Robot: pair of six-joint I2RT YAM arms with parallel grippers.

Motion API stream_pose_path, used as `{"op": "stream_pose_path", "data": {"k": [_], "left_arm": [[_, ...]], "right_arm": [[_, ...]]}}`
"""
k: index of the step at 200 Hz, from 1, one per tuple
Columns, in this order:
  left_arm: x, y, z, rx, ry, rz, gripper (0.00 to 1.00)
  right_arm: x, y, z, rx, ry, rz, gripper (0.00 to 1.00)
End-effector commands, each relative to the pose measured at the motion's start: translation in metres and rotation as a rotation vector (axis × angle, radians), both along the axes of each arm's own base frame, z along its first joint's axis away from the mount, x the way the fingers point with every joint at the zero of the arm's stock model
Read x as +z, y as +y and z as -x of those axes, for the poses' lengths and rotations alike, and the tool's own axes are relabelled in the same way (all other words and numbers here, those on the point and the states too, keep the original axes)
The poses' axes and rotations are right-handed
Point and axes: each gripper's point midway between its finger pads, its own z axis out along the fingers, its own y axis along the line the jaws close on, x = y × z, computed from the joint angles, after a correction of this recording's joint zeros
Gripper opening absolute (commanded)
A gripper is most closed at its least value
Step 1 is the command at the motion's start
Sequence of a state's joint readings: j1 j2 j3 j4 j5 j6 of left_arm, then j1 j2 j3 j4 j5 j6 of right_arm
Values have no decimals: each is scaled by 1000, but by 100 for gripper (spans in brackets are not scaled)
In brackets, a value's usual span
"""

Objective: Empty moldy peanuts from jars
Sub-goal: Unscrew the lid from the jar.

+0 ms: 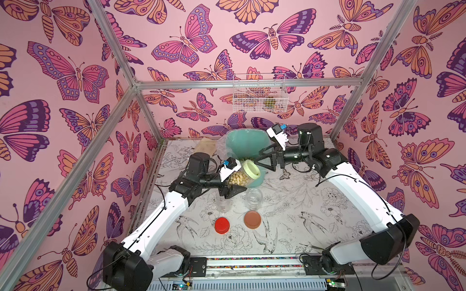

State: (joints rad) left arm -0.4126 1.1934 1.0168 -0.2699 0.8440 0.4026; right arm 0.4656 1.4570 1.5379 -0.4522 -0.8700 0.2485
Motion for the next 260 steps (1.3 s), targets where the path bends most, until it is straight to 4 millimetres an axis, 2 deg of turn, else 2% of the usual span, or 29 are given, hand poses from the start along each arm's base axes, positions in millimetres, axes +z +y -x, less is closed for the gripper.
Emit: {"op": "stream_pose_path", "data": {"k": [1,37,77,135,199,260], "left_arm": [[30,-1,-3,-4,-104,45,0],[27,0,-5,1,-104,38,0],[27,-1,-6,0,-106,36,0],[27,0,-6,8,-105,36,0],[24,0,-7,13,-99,32,0],[21,0,-7,14,-90,28,0]], "right_arm": [[5,-5,2,-109,287,-7,99],[-20,-15,14,-212,478,57,99],[-30,-12,22,-252,546,62,99],[-20,6,18,-245,563,6,99],[-14,28,27,-161,560,-10,99],[-4,37,33,-121,478,3,99]]}}
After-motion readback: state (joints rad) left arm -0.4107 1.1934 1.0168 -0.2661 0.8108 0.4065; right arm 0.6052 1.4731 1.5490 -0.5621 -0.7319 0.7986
